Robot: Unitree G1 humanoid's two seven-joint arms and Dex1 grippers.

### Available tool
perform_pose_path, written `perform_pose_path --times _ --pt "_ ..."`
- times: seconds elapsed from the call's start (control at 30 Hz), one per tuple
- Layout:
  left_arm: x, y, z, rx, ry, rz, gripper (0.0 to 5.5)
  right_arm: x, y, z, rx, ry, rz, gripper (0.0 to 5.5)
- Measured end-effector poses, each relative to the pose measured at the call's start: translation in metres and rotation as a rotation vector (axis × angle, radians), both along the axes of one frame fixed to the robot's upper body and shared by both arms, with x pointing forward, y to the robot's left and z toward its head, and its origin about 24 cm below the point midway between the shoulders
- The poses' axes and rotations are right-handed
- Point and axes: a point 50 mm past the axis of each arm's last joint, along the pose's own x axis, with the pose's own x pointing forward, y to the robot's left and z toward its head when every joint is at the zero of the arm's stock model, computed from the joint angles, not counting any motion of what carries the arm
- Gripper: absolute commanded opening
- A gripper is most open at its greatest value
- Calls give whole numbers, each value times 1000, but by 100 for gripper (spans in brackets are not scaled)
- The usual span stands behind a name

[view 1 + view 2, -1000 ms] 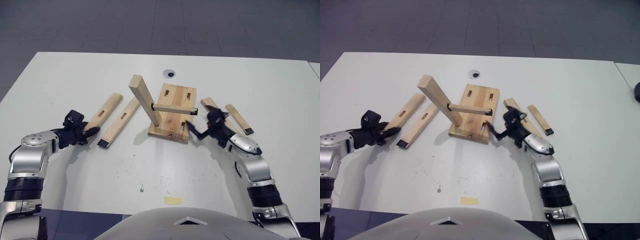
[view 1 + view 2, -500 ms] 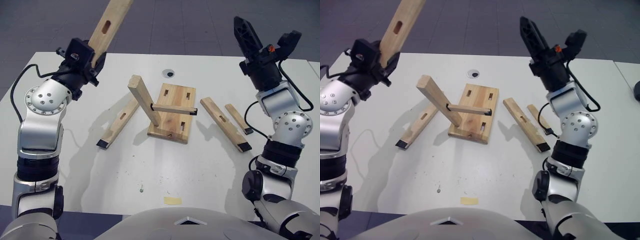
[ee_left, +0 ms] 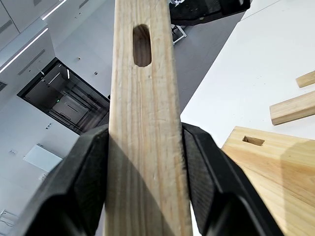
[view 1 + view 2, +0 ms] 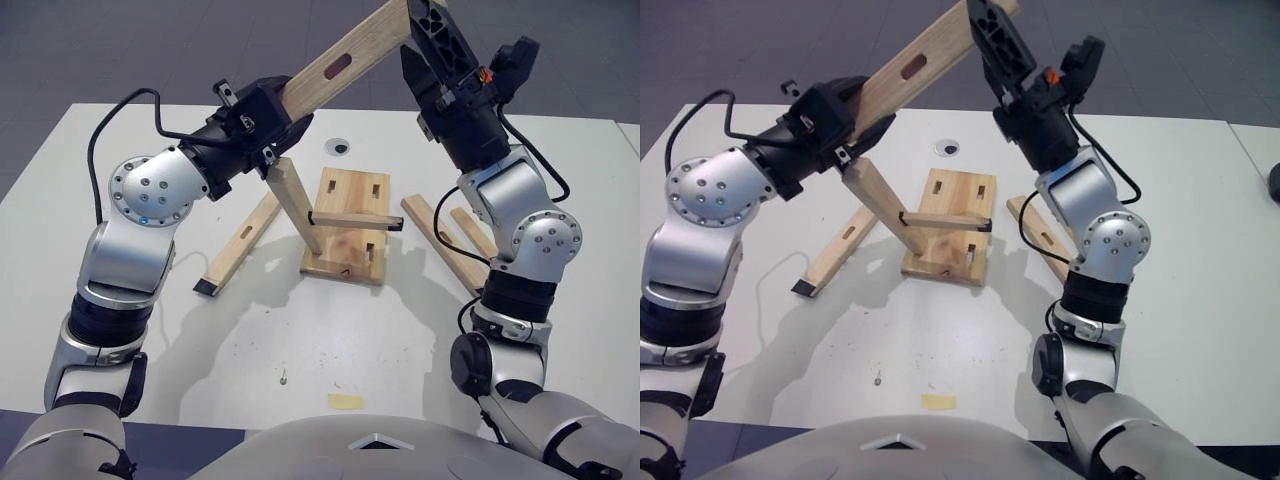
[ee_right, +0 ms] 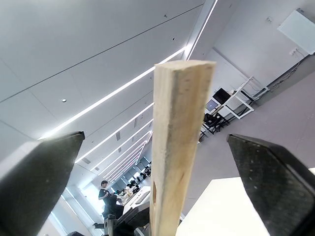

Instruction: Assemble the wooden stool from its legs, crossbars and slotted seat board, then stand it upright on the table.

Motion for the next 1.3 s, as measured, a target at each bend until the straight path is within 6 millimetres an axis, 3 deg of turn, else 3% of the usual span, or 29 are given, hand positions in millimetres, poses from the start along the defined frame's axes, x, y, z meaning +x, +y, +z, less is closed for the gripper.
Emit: perform_pose_path --times 0.5,0.87,1.13,1.3 --pt "-7 -12 -3 -101 119 -81 204 4 -7 -2 75 -68 75 272" --pt "-7 -12 -3 -102 123 -81 204 10 -9 -5 46 -57 16 104" --pt "-9 -12 -3 -85 111 -79 204 6 -6 -8 61 -28 -24 101" --pt "-9 -9 -1 -107 120 -76 310 4 -7 -15 73 3 -42 101"
